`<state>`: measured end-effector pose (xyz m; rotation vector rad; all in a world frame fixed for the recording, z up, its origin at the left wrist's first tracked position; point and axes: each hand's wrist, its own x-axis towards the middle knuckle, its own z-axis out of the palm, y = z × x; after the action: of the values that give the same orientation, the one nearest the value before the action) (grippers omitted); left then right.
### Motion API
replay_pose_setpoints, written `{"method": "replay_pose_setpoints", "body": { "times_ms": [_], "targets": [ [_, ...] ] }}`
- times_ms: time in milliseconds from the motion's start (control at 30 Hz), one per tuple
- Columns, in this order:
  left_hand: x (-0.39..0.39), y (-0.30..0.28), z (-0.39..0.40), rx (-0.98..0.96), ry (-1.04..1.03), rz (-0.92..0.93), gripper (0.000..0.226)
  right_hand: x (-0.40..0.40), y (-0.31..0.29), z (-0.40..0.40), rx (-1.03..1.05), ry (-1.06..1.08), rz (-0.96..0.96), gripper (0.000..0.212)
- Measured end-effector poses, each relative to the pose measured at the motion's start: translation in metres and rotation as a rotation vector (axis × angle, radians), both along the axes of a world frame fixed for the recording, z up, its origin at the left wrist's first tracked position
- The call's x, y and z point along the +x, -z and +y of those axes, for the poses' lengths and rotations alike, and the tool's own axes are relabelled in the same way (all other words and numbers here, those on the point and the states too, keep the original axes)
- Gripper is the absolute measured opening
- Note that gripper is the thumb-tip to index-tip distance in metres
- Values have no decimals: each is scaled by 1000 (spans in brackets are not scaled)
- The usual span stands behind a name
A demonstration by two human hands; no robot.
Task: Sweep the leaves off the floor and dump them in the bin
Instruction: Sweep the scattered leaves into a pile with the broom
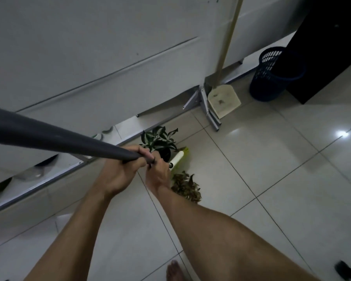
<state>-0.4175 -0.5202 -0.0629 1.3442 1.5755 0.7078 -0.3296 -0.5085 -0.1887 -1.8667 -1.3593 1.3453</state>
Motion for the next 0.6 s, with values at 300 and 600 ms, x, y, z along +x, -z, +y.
{"method": "replay_pose_setpoints", "body": {
  "times_ms": [300, 600],
  "targets": [
    [46, 33, 45, -91, 56, 24, 21, 42, 41, 34, 35, -83, -126, 21],
    [94, 4, 12, -195, 128, -1, 35, 87, 25, -23, -17, -28, -123, 29]
  ]
}}
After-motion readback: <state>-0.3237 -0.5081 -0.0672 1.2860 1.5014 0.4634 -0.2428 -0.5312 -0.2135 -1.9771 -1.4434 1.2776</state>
